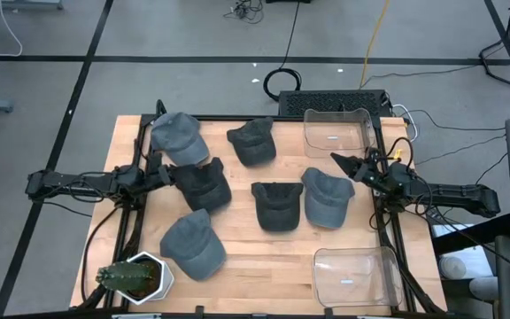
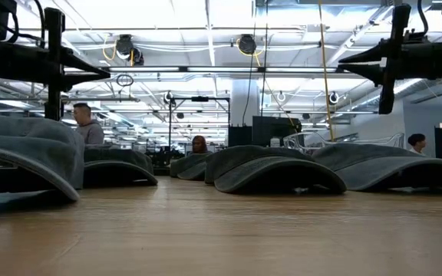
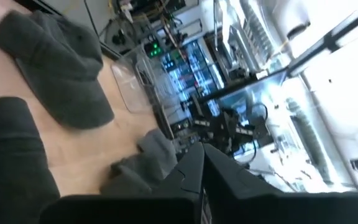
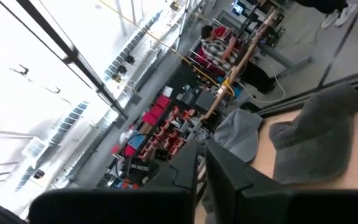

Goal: Pick & Place hat
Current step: Put the middle gray cap into the top transparent bin

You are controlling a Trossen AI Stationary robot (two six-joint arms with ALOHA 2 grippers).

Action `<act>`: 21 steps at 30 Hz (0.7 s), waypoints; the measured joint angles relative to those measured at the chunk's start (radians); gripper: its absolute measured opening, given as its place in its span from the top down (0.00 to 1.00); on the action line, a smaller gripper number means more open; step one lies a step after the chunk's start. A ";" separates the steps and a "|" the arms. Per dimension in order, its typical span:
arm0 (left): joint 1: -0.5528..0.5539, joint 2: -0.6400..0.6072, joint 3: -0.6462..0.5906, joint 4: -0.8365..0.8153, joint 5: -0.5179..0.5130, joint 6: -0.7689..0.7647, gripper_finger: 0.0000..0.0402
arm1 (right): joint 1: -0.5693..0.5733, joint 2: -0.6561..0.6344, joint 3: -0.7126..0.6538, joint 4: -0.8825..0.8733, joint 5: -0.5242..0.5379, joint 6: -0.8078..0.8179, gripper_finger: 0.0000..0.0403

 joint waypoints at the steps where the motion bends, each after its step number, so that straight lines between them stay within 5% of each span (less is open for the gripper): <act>1: 0.000 0.000 0.000 0.023 -0.019 0.000 0.96 | 0.000 0.001 0.017 -0.003 0.000 -0.014 0.93; 7: 0.000 0.000 0.085 0.196 -0.118 0.177 0.98 | 0.000 0.055 0.184 -0.024 0.017 -0.165 0.89; 21: 0.000 0.338 0.771 -0.230 -0.085 0.669 0.98 | 0.000 0.385 0.740 -0.542 -0.144 -0.427 0.84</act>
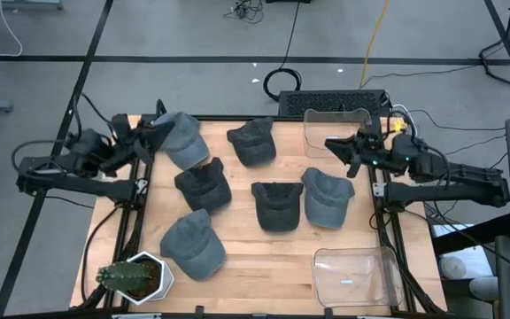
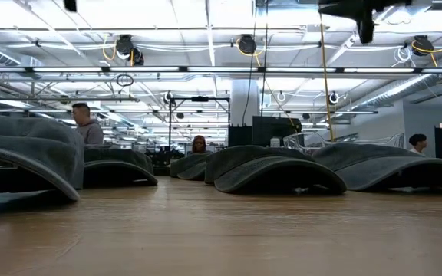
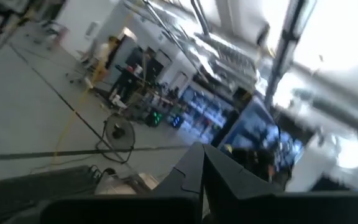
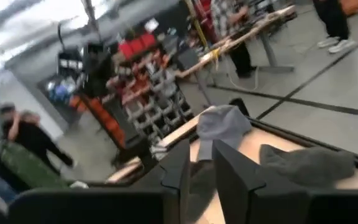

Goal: Pick & Place hat
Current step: Put the middle gray cap into the top transparent bin

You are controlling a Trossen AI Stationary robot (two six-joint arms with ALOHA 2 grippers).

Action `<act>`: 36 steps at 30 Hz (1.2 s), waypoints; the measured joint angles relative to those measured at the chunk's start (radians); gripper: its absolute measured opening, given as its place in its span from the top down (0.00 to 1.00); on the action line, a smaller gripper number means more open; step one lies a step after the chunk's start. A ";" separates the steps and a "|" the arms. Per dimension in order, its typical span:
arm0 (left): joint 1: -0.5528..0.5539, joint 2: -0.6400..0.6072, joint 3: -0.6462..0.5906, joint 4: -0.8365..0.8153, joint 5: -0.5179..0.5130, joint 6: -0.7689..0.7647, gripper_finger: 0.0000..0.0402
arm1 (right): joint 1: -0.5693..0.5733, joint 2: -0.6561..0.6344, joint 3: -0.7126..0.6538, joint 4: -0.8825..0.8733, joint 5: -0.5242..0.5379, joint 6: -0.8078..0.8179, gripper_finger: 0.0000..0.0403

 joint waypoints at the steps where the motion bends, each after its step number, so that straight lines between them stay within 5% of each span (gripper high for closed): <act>1: 0.000 0.031 0.035 -0.009 0.019 0.024 0.98 | 0.000 0.019 0.036 -0.039 -0.007 -0.015 0.84; 11: 0.000 0.283 0.250 -0.182 0.154 0.106 0.77 | 0.000 0.184 0.307 -0.433 -0.074 -0.116 0.68; 18: 0.000 0.412 0.440 -0.510 0.207 0.123 0.63 | 0.000 0.264 0.417 -0.691 -0.078 -0.139 0.62; 26: 0.010 0.492 0.519 -0.763 0.239 0.088 0.59 | 0.001 0.335 0.346 -1.026 -0.209 -0.183 0.57; 36: 0.010 0.497 0.520 -0.740 0.282 0.073 0.62 | 0.001 0.345 0.124 -0.871 -0.260 -0.208 0.43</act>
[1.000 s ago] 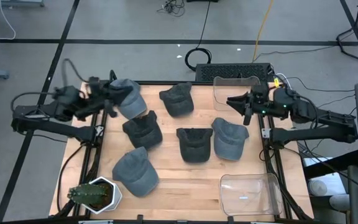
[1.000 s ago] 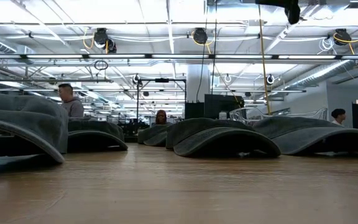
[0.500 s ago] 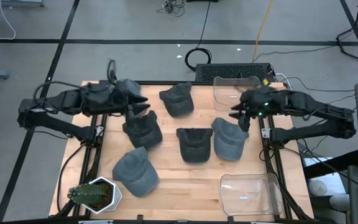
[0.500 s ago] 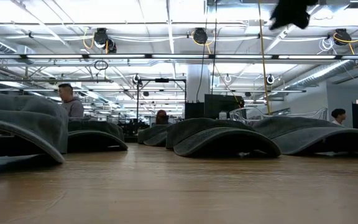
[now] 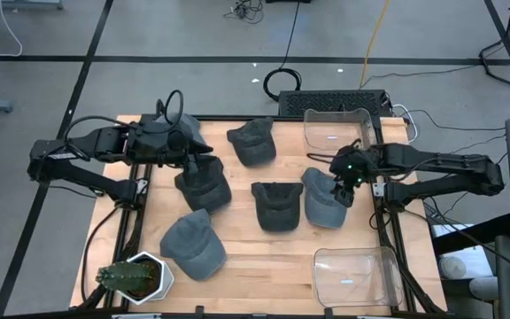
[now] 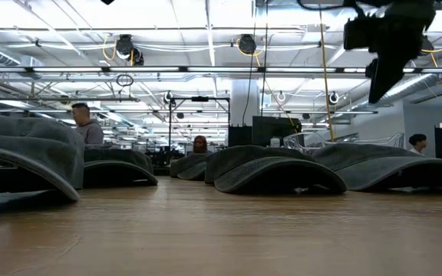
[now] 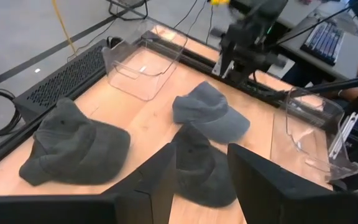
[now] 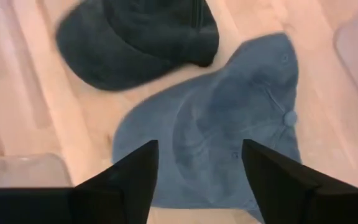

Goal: Pick & Place hat
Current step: Put the middle gray cap into the top transparent bin

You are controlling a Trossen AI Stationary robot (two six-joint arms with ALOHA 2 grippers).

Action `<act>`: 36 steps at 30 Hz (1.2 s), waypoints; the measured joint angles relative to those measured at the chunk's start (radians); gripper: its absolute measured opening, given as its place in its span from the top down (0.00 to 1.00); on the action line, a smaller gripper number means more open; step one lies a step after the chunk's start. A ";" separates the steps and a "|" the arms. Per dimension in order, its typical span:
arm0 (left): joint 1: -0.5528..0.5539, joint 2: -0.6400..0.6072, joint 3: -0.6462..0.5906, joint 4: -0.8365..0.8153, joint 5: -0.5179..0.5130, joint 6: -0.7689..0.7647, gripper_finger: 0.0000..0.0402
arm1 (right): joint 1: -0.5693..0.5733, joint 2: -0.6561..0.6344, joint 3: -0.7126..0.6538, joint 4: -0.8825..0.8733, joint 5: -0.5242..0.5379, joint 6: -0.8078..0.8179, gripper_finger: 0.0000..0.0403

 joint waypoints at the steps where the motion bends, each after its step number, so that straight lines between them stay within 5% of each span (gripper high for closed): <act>1: 0.000 0.000 0.000 0.003 0.000 0.003 0.62 | 0.000 0.008 -0.022 0.011 0.001 -0.001 0.42; 7: -0.017 0.000 0.000 0.002 0.000 -0.001 0.62 | 0.000 0.058 -0.140 0.146 -0.048 -0.018 0.37; 21: -0.032 0.000 0.000 0.002 -0.001 0.003 0.62 | 0.000 0.128 -0.264 0.274 -0.076 -0.051 0.51; 36: -0.032 0.000 0.000 0.001 -0.001 0.008 0.62 | 0.000 0.123 -0.285 0.321 -0.078 -0.043 0.97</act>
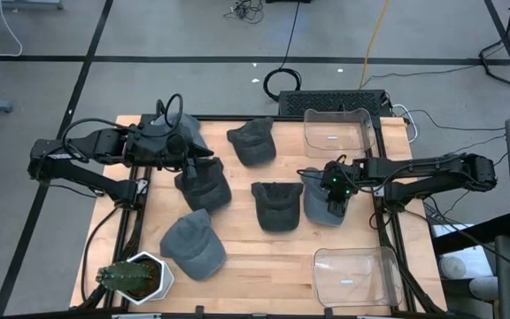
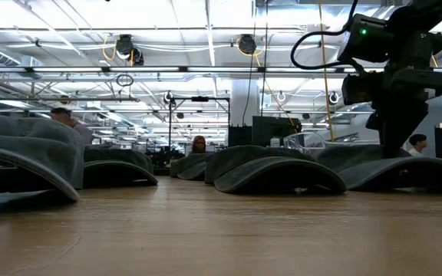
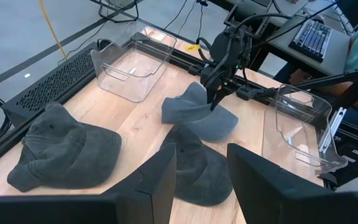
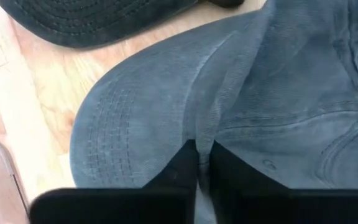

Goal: Pick & Place hat
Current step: Put the middle gray cap into the top transparent bin

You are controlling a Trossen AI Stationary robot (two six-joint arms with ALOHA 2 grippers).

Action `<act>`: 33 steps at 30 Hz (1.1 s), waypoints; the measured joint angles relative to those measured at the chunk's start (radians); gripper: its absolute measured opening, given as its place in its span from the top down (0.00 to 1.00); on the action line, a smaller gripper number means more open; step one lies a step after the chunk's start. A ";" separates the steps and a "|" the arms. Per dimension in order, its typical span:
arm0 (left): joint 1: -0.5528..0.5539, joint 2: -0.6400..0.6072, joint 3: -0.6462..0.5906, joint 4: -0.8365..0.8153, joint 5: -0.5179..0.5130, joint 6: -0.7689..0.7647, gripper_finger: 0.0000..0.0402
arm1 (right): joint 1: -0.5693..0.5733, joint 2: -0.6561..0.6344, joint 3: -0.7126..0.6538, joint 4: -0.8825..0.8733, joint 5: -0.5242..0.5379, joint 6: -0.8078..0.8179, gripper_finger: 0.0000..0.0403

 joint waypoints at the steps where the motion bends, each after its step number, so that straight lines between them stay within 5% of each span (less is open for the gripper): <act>1: 0.000 0.000 0.000 0.000 0.000 0.000 0.62 | 0.000 -0.003 0.000 -0.001 0.000 0.004 0.98; 10: 0.000 0.000 0.000 -0.006 -0.001 0.002 0.62 | 0.000 -0.068 0.035 -0.057 0.004 0.011 0.99; 20: 0.000 0.000 0.000 -0.006 -0.001 0.011 0.62 | 0.060 -0.114 0.289 -0.369 0.095 -0.129 1.00; 27: 0.000 0.000 0.000 -0.005 -0.001 0.011 0.62 | 0.098 -0.112 0.474 -0.455 0.346 -0.209 1.00; 33: 0.000 0.000 0.000 -0.005 -0.001 0.010 0.62 | 0.045 -0.077 0.556 -0.444 0.605 -0.456 1.00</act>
